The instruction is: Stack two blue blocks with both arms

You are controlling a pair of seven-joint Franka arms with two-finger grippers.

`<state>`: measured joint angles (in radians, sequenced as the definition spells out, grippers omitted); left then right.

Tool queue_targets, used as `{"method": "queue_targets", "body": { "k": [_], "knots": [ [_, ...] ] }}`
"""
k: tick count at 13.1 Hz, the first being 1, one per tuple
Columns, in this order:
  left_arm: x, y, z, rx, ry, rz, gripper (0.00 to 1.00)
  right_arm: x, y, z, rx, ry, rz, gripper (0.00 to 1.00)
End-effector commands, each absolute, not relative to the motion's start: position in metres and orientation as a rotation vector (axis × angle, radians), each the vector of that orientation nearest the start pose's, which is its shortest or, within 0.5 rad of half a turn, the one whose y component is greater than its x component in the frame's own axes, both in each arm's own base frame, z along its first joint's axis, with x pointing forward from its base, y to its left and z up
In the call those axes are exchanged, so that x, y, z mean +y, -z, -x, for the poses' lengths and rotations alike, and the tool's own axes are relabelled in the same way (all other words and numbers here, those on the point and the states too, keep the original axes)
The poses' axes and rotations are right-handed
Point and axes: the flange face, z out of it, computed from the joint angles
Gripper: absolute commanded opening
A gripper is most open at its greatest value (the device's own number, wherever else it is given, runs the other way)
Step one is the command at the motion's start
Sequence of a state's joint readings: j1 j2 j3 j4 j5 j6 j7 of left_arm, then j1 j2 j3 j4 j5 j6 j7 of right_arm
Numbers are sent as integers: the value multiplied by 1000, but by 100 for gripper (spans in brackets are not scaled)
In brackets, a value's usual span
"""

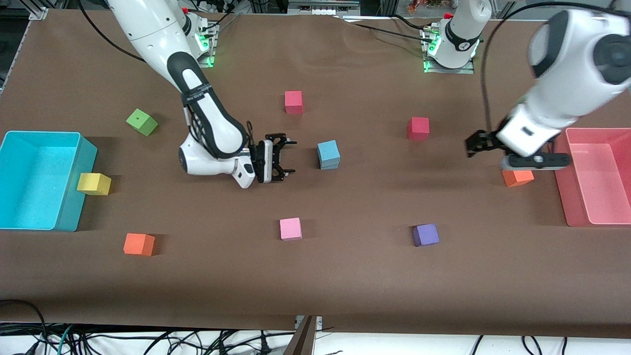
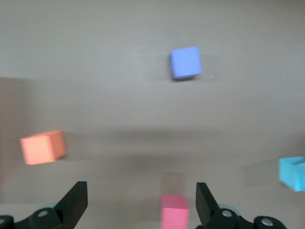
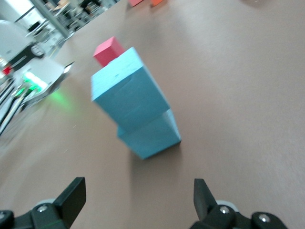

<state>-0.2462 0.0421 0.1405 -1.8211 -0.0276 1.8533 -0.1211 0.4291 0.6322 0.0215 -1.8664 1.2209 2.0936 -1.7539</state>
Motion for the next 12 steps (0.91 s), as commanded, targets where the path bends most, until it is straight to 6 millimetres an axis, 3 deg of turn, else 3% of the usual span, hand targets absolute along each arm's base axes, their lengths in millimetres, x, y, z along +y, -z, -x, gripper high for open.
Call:
{"method": "queue_targets", "body": {
  "k": [1, 4, 6, 12],
  "knots": [
    [-33, -530, -550, 29, -21, 3185, 100, 271, -203, -550, -1419, 208, 1674, 100],
    [-22, -542, -542, 39, -48, 3158, 100, 229, -264, -582, -1497, -67, 1651, 100],
    [-24, -545, -541, 42, -62, 3157, 100, 212, -299, -592, -1480, -229, 1695, 100],
    [-28, -555, -541, 37, -72, 3156, 100, 174, -397, -608, -1307, -644, 2081, 100]
  ]
}}
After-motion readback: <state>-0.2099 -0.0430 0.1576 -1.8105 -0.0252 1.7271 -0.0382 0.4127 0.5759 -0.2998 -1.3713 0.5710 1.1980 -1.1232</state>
